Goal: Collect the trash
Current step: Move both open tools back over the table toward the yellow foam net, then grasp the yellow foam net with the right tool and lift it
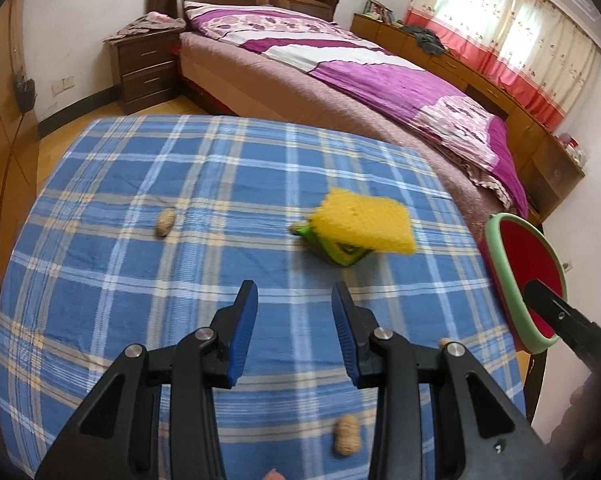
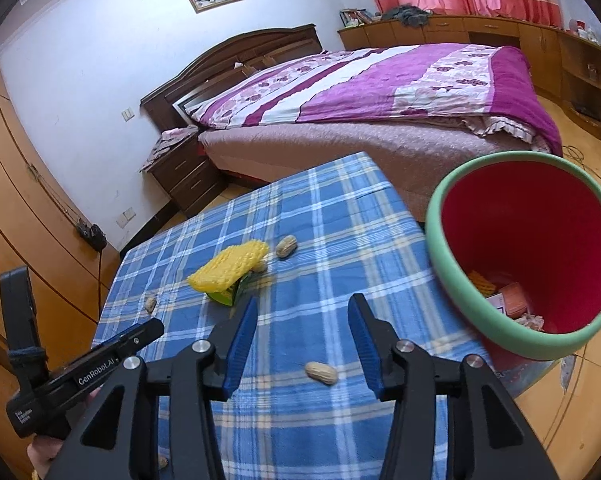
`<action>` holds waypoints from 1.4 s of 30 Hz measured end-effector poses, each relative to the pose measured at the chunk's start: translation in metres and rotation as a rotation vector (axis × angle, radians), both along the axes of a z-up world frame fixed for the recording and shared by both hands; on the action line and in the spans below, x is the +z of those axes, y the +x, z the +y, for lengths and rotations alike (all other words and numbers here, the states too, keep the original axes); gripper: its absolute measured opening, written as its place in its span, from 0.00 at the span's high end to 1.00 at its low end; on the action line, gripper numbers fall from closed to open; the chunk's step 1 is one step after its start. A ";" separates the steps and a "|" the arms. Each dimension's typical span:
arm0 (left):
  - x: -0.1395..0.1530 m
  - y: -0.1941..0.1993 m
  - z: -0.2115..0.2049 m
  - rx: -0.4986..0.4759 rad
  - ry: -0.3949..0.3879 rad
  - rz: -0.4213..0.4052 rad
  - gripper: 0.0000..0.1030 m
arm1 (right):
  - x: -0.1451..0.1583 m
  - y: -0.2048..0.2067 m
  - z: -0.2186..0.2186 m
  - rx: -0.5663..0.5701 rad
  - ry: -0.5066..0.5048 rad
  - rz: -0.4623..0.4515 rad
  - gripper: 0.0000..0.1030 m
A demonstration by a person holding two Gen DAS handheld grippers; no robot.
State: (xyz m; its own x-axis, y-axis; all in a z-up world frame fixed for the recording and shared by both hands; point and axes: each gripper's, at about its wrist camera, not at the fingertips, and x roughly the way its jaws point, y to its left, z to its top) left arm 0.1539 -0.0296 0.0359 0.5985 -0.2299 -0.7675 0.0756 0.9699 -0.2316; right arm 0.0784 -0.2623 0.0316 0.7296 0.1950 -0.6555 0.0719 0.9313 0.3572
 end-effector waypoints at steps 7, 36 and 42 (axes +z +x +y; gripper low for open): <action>-0.011 0.008 0.023 0.038 -0.008 0.005 0.63 | -0.009 0.023 0.020 0.018 0.005 0.038 0.50; -0.031 0.018 0.052 0.057 -0.080 0.032 0.63 | -0.044 0.099 0.074 0.073 0.019 0.115 0.84; -0.031 0.017 0.051 0.055 -0.081 0.034 0.63 | -0.032 0.087 0.068 0.062 0.021 0.051 0.89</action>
State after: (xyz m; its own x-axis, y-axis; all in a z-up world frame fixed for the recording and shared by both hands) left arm 0.1710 0.0211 0.0044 0.5859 -0.2601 -0.7675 0.0140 0.9502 -0.3114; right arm 0.1651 -0.1939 -0.0008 0.6819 0.2525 -0.6865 0.0332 0.9269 0.3739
